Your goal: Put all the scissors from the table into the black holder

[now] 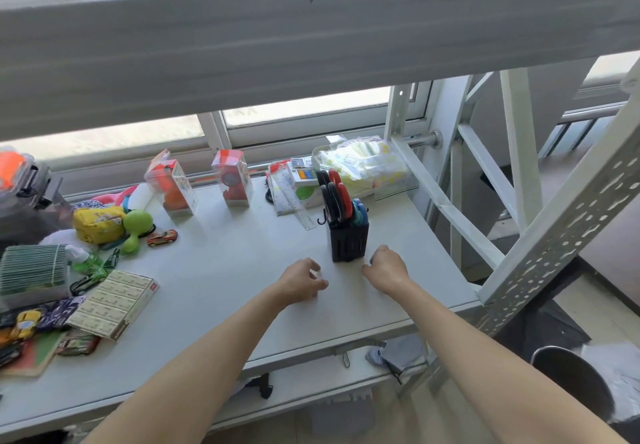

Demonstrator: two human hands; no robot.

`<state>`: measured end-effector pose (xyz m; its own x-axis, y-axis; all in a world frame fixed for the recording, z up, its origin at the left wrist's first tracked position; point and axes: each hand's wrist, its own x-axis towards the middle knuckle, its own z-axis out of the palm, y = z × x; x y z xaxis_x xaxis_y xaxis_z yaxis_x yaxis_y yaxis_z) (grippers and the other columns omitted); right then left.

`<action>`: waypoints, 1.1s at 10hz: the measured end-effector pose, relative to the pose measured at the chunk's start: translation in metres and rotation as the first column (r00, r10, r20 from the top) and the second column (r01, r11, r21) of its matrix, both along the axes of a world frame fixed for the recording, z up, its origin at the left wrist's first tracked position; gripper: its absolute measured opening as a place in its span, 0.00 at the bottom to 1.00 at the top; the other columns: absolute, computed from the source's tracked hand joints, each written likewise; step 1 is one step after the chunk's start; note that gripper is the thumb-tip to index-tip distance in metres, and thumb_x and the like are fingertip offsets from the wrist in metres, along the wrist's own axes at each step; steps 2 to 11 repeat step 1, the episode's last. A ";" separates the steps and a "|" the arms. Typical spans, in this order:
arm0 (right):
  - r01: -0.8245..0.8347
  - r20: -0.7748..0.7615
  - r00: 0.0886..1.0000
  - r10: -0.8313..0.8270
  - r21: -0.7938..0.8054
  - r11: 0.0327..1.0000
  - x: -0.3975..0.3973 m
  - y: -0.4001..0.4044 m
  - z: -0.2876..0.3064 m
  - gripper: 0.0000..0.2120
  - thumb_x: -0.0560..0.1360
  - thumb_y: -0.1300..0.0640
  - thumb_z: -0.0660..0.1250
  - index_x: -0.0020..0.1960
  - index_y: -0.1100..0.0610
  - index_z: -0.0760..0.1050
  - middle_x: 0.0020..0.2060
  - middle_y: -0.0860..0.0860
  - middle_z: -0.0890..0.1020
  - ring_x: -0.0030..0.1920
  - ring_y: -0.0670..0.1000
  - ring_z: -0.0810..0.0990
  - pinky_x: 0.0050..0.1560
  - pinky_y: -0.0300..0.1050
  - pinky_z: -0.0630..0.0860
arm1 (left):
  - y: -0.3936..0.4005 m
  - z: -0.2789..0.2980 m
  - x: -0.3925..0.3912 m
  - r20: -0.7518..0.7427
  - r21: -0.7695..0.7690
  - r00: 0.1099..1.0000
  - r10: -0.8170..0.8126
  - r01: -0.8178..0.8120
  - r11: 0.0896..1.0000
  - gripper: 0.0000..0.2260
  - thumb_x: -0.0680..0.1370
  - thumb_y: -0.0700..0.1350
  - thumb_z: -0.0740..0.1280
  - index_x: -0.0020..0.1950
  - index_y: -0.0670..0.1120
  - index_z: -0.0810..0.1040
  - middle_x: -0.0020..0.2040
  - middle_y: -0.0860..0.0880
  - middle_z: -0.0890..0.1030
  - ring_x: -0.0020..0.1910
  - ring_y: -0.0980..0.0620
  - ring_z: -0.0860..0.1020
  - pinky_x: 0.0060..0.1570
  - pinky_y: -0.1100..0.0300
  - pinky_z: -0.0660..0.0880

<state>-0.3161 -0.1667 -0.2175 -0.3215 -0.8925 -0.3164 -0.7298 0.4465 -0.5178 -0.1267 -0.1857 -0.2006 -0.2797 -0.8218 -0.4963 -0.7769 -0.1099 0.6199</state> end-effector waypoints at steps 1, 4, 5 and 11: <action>-0.081 0.022 0.997 0.080 0.085 0.993 0.011 0.013 -0.002 0.12 0.74 0.60 0.63 0.33 0.56 0.65 0.29 0.52 0.72 0.37 0.57 0.77 0.32 0.42 0.70 | 0.019 0.010 0.015 -0.005 0.100 0.993 -0.120 0.120 0.988 0.22 0.79 0.48 0.67 0.70 0.40 0.70 0.59 0.38 0.81 0.48 0.47 0.81 0.51 0.56 0.76; -0.081 0.022 0.997 0.080 0.085 0.993 0.011 0.013 -0.002 0.12 0.74 0.60 0.63 0.33 0.56 0.65 0.29 0.52 0.72 0.37 0.57 0.77 0.32 0.42 0.70 | 0.019 0.010 0.015 -0.005 0.100 0.993 -0.120 0.120 0.988 0.22 0.79 0.48 0.67 0.70 0.40 0.70 0.59 0.38 0.81 0.48 0.47 0.81 0.51 0.56 0.76; -0.081 0.022 0.997 0.080 0.085 0.993 0.011 0.013 -0.002 0.12 0.74 0.60 0.63 0.33 0.56 0.65 0.29 0.52 0.72 0.37 0.57 0.77 0.32 0.42 0.70 | 0.019 0.010 0.015 -0.005 0.100 0.993 -0.120 0.120 0.988 0.22 0.79 0.48 0.67 0.70 0.40 0.70 0.59 0.38 0.81 0.48 0.47 0.81 0.51 0.56 0.76; -0.081 0.022 0.997 0.080 0.085 0.993 0.011 0.013 -0.002 0.12 0.74 0.60 0.63 0.33 0.56 0.65 0.29 0.52 0.72 0.37 0.57 0.77 0.32 0.42 0.70 | 0.019 0.010 0.015 -0.005 0.100 0.993 -0.120 0.120 0.988 0.22 0.79 0.48 0.67 0.70 0.40 0.70 0.59 0.38 0.81 0.48 0.47 0.81 0.51 0.56 0.76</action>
